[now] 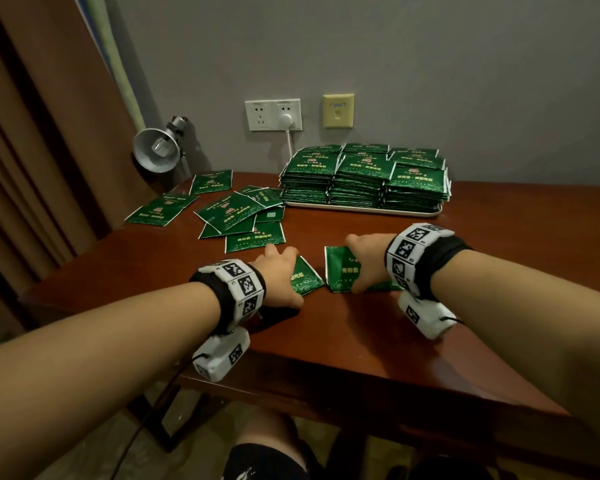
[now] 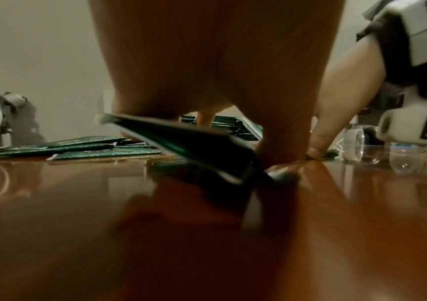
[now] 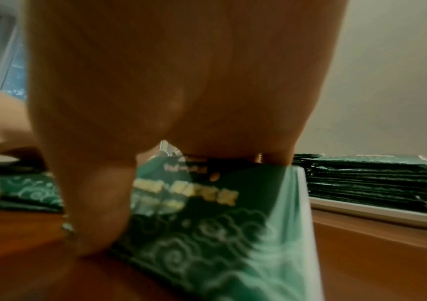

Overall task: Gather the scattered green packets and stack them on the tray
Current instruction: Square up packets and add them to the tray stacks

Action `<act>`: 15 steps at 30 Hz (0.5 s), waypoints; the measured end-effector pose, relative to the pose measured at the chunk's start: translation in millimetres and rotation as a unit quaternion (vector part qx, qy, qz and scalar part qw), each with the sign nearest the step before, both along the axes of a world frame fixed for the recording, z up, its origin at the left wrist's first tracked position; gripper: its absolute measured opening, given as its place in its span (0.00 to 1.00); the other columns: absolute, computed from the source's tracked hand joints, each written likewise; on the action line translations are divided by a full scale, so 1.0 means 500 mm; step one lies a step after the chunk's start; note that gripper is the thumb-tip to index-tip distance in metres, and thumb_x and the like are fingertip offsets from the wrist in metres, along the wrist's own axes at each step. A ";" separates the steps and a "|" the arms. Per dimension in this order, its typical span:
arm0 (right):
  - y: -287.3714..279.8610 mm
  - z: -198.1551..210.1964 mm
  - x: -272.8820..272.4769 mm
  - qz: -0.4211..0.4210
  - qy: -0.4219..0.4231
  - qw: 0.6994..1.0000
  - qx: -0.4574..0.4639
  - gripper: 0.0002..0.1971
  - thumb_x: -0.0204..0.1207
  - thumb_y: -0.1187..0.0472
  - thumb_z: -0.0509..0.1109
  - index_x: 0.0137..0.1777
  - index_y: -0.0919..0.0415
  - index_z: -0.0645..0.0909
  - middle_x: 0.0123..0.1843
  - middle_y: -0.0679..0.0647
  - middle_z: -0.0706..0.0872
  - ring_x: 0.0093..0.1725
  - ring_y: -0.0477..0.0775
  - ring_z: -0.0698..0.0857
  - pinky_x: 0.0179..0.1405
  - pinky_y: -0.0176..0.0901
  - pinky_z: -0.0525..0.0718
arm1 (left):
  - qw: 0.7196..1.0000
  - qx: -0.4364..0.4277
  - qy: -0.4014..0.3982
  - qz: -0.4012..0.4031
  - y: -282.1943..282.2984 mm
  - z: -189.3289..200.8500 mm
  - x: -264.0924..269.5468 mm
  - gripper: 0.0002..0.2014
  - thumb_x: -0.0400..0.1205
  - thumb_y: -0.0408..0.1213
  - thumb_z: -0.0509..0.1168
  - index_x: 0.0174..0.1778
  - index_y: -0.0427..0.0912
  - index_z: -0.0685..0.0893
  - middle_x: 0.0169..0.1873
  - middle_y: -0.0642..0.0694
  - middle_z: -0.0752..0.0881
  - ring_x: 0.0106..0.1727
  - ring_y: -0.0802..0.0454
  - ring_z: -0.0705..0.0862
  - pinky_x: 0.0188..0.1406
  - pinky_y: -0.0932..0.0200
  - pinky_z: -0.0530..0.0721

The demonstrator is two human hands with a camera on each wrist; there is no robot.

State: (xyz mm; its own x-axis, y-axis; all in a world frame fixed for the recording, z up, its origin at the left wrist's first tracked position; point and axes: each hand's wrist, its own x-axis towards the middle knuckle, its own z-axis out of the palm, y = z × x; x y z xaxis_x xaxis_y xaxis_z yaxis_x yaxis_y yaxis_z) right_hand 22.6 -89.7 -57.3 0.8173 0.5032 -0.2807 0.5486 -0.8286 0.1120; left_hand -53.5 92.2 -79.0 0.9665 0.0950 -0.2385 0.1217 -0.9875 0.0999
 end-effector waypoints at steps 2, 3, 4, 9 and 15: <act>-0.006 -0.001 -0.008 -0.004 0.001 1.000 0.011 0.45 0.58 0.37 0.82 0.65 0.59 0.64 0.47 0.51 0.79 0.47 0.56 0.82 0.39 0.48 0.83 | 1.000 -0.009 -0.007 -0.011 0.005 0.002 0.002 0.52 0.65 0.56 0.75 0.81 0.52 0.55 0.69 0.39 0.70 0.66 0.40 0.76 0.61 0.42 0.82; -0.009 0.000 -0.011 -0.005 0.001 1.000 0.007 0.48 0.54 0.35 0.83 0.66 0.59 0.63 0.51 0.53 0.80 0.49 0.57 0.83 0.42 0.50 0.84 | 1.000 -0.011 -0.018 -0.017 0.007 0.005 0.004 0.53 0.63 0.59 0.75 0.81 0.51 0.54 0.70 0.40 0.72 0.67 0.41 0.76 0.63 0.42 0.81; -0.012 0.001 -0.014 -0.007 -0.001 1.000 0.002 0.51 0.53 0.36 0.84 0.68 0.59 0.61 0.55 0.54 0.79 0.52 0.58 0.83 0.45 0.51 0.84 | 0.999 -0.011 -0.031 -0.023 0.009 0.008 0.005 0.55 0.61 0.61 0.76 0.81 0.51 0.54 0.70 0.40 0.72 0.68 0.41 0.76 0.64 0.42 0.80; -0.019 0.005 -0.019 0.011 -0.057 0.998 -0.001 0.49 0.55 0.44 0.85 0.70 0.59 0.61 0.58 0.57 0.73 0.53 0.58 0.81 0.45 0.52 0.85 | 0.997 0.029 -0.065 -0.041 0.017 0.030 0.014 0.54 0.63 0.56 0.78 0.81 0.49 0.55 0.66 0.42 0.74 0.67 0.42 0.75 0.64 0.41 0.79; -0.032 0.029 0.001 0.028 -0.080 0.996 0.024 0.45 0.62 0.40 0.81 0.73 0.59 0.65 0.65 0.56 0.73 0.65 0.58 0.74 0.59 0.51 0.79 | 0.990 0.063 -0.112 -0.052 0.032 0.068 0.035 0.47 0.67 0.52 0.78 0.80 0.47 0.61 0.69 0.47 0.76 0.70 0.43 0.74 0.68 0.40 0.75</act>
State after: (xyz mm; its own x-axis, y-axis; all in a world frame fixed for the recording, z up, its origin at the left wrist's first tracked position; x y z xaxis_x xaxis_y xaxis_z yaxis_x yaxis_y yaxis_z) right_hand 23.3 -105.5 -43.0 0.8204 0.5585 -0.1227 0.5718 -0.8042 0.1621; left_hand -35.8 108.2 -44.9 0.9999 0.0076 -0.0088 0.0075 -0.9999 -0.0121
